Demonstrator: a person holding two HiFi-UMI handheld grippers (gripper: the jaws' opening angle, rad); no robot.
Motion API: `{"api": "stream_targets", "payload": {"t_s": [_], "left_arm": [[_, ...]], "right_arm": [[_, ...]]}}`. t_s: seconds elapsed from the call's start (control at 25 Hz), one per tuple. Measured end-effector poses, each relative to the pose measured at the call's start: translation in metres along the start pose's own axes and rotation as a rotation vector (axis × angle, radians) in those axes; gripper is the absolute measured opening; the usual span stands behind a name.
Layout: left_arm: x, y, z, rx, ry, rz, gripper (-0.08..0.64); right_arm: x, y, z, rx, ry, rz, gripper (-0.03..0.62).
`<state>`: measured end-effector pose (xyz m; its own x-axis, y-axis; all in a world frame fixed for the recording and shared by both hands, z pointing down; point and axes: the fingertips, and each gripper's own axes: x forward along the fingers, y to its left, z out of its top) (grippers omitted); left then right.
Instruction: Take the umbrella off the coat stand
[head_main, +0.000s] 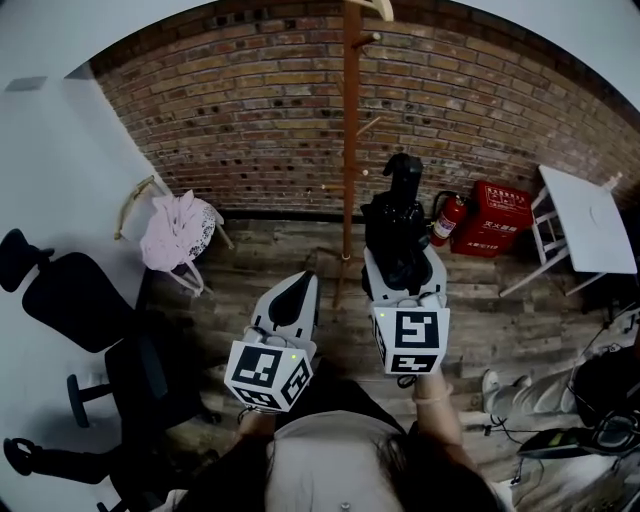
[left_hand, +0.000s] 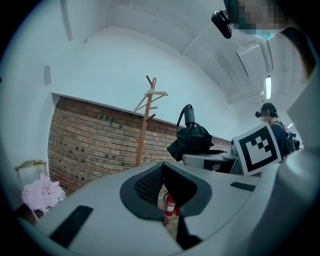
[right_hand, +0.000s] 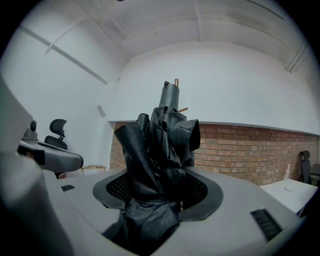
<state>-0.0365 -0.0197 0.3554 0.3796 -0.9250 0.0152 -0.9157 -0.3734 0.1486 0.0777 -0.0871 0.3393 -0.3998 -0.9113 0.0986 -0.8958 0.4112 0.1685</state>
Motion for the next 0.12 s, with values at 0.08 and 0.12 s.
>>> {"api": "stream_targets", "payload": {"t_s": [0.08, 0.12], "left_arm": [[0.0006, 0.0018, 0.0012, 0.004, -0.014, 0.003, 0.009], [0.0008, 0.0027, 0.0015, 0.005, -0.021, 0.004, 0.009]], "right_arm": [[0.0030, -0.0009, 0.0010, -0.005, -0.011, -0.001, 0.284], [0.0044, -0.0012, 0.0014, -0.007, -0.017, -0.001, 0.284]]}}
